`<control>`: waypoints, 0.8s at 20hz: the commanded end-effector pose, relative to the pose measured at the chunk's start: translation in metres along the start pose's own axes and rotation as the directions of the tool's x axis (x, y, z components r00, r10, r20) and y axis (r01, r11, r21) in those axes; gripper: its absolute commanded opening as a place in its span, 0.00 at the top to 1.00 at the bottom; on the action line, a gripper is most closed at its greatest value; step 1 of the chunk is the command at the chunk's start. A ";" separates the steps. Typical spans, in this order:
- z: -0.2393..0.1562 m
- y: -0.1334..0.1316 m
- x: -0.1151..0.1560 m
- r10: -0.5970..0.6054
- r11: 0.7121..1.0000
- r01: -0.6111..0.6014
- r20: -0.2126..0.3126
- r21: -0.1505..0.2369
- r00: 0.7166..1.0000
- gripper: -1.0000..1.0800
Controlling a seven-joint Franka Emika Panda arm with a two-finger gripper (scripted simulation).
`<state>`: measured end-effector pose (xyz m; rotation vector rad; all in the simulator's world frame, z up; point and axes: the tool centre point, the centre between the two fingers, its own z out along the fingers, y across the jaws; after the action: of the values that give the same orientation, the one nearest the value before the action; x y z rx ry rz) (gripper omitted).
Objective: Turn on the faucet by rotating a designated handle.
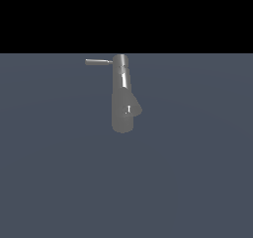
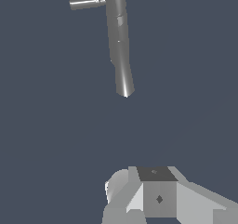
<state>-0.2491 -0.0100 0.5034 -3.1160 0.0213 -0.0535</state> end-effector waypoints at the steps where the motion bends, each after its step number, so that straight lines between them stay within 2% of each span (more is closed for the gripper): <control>1: -0.001 0.002 -0.001 0.002 1.000 -0.002 -0.001 0.003 1.000 1.00; 8: -0.001 0.000 0.007 0.026 1.000 -0.026 0.001 0.007 1.000 1.00; 16: 0.000 -0.003 0.035 0.118 0.993 -0.118 0.011 0.019 0.993 1.00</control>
<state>-0.2208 -0.0079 0.5051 -3.0931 0.1705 -0.0399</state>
